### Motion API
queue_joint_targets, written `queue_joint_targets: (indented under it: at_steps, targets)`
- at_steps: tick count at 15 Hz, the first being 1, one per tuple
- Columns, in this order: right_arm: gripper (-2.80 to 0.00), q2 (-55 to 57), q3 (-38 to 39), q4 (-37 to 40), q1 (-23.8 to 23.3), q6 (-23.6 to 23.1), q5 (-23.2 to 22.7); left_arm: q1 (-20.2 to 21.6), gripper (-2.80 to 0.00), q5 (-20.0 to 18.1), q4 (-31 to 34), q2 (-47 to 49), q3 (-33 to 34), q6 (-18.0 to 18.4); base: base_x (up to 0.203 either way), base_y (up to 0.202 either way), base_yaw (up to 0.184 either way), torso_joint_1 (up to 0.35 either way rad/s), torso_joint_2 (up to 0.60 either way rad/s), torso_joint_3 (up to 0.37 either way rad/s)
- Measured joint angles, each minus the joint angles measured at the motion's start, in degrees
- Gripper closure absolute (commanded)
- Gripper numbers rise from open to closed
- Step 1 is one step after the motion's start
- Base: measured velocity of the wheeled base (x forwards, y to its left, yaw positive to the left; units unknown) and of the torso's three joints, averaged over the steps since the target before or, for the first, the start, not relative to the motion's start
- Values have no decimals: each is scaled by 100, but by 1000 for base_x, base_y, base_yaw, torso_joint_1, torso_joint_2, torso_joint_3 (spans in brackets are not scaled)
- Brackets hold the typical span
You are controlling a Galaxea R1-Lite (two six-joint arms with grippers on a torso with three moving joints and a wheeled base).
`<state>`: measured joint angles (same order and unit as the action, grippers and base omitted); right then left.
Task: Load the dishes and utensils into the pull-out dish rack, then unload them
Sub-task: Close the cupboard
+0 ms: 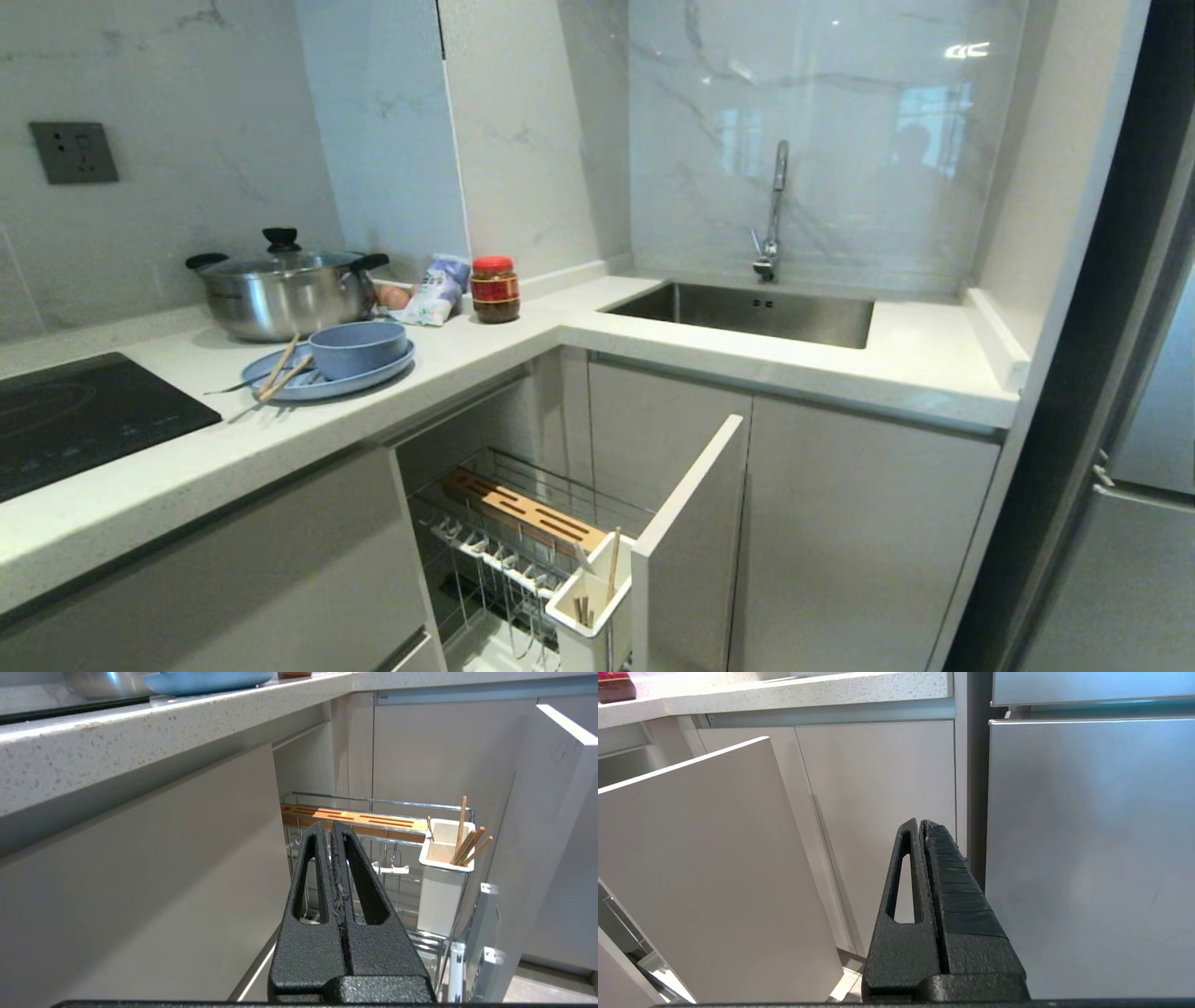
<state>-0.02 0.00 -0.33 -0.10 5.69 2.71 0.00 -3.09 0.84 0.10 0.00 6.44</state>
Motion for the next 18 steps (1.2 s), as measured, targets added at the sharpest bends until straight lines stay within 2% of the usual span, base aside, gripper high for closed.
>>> queue_joint_targets:
  at_steps: [4, 6, 9, 12, 14, 16, 18]
  targets:
    - [0, 0, 0, 0, 0, -2, 1, 0, 0, 11, -133, 0, -106, 48, 0, 0, 0, 0, 0, 0]
    - [0, 0, 0, 0, 0, 0, 1, 0, 0, 25, -155, 4, -555, 12, 0, 0, 0, 0, 0, 0]
    - [0, 0, 0, 0, 0, 0, 1, 7, 0, 105, 451, 159, -2287, 23, 0, 0, 0, 0, 0, 0]
    - [0, 0, 0, 1, 0, 0, 1, 16, 0, 340, 1354, 888, -4777, 23, 0, 0, 0, 0, 0, 0]
    - [0, 0, 0, 0, 0, -2, 1, 0, 0, 478, 1762, 1886, -6437, -87, 0, 0, 0, 0, 0, 0]
    - [0, 0, 0, 1, 0, -1, 1, -78, 0, 556, 1982, 3009, -7743, -457, 0, 0, 0, 0, 0, 0]
    - [0, 0, 0, 0, 0, -2, 0, -355, 0, 550, 2109, 4091, -8602, -1093, 0, 0, 0, 0, 0, 0]
